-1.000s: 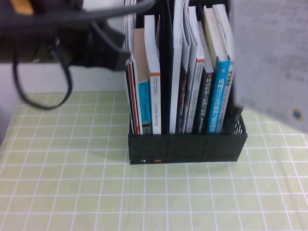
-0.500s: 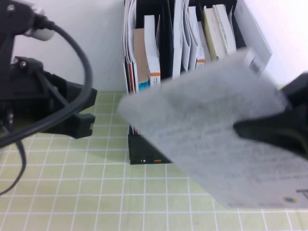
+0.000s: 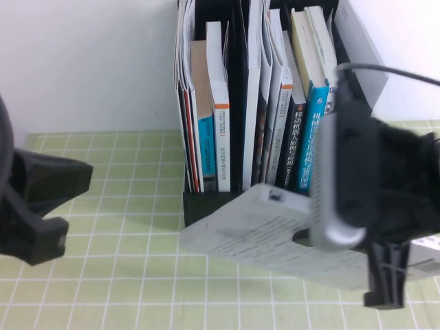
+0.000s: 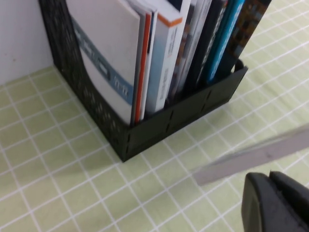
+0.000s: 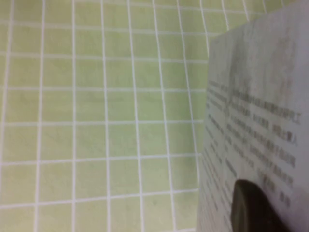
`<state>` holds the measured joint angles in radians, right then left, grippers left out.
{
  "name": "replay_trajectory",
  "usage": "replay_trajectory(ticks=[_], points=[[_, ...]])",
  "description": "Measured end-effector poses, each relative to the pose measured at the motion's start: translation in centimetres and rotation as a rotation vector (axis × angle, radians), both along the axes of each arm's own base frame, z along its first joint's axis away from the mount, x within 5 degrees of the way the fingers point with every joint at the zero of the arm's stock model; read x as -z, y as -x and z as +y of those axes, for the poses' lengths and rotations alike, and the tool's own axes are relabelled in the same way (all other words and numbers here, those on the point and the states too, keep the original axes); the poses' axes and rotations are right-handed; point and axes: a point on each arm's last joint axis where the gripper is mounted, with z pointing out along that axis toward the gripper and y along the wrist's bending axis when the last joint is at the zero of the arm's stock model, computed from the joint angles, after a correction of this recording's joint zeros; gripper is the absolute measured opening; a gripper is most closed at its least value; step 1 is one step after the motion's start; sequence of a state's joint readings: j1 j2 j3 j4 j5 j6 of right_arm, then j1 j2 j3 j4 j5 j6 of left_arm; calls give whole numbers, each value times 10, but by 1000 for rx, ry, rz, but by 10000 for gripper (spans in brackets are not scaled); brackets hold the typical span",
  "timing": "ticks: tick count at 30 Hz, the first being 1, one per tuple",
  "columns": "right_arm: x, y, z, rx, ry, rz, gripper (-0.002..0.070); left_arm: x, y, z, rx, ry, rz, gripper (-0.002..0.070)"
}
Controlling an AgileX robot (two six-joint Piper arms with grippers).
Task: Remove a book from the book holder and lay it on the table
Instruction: Place the picked book on the book
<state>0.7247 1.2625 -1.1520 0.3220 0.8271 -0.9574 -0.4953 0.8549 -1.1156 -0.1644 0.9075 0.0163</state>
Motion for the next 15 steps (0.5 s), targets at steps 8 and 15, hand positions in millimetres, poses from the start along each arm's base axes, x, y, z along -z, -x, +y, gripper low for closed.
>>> replay_trajectory(ticks=[8,15], points=[[41,-11,55,72,381,-250,117,9,0,4,-26,-46,35,-2],[50,-10,88,151,382,-505,117,26,-3,4,-33,-88,68,-2]])
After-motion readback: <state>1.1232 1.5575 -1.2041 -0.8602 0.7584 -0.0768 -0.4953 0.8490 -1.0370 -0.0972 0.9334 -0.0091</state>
